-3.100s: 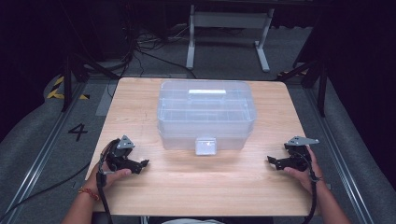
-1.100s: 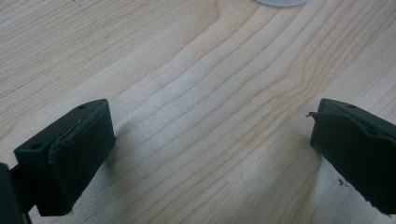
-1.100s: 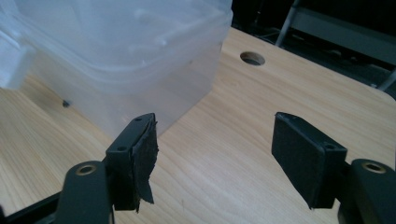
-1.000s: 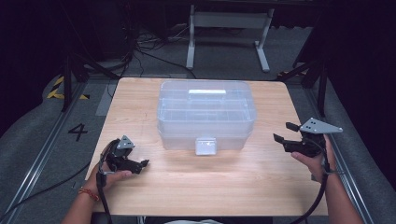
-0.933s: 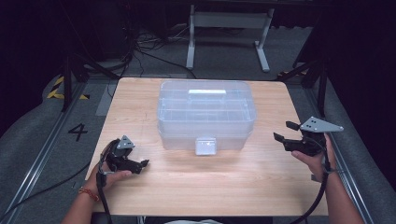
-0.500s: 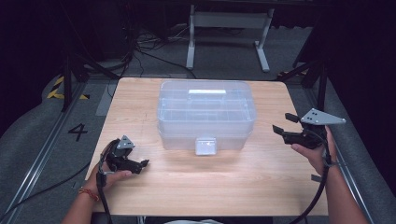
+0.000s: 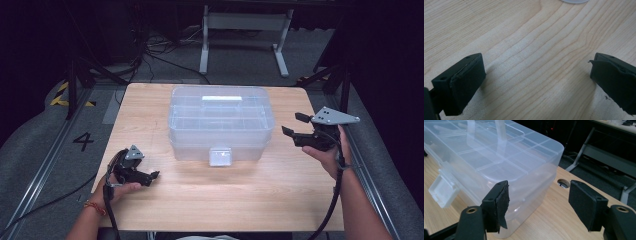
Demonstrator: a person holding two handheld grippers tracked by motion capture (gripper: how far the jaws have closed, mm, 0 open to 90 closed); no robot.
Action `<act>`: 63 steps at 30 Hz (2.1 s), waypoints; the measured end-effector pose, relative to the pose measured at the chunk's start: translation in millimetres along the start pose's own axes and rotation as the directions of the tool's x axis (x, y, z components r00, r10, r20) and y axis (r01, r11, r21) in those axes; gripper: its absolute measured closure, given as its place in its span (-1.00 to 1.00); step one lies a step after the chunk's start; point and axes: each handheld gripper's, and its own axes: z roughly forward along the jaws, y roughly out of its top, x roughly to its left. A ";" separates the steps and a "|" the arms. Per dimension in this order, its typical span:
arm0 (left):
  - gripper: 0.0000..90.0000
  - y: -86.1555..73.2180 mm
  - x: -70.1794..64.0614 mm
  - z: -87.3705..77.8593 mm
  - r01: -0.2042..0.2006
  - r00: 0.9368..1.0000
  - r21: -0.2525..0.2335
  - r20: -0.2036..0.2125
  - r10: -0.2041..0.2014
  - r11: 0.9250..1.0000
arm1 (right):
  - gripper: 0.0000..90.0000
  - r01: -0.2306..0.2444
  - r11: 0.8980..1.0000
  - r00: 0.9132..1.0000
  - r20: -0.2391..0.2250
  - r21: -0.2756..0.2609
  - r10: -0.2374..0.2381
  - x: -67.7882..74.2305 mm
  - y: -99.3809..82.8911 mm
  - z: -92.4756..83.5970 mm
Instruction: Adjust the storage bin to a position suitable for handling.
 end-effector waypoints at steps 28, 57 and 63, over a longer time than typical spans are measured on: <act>-0.99 -0.1 -0.2 0.0 0.004 1.000 0.002 0.004 -0.004 1.000 | -0.15 0.058 0.998 0.995 -0.080 0.011 -0.057 29.6 52.4 59.8; -0.99 0.0 0.0 0.1 0.002 1.000 0.001 0.005 -0.002 1.000 | 0.10 0.111 0.991 0.989 -0.103 0.075 -0.103 46.0 89.1 107.6; -0.99 -0.1 -0.3 -0.1 0.005 1.000 0.003 0.004 -0.005 1.000 | 0.19 0.130 0.987 0.987 -0.109 0.090 -0.120 48.2 92.4 112.5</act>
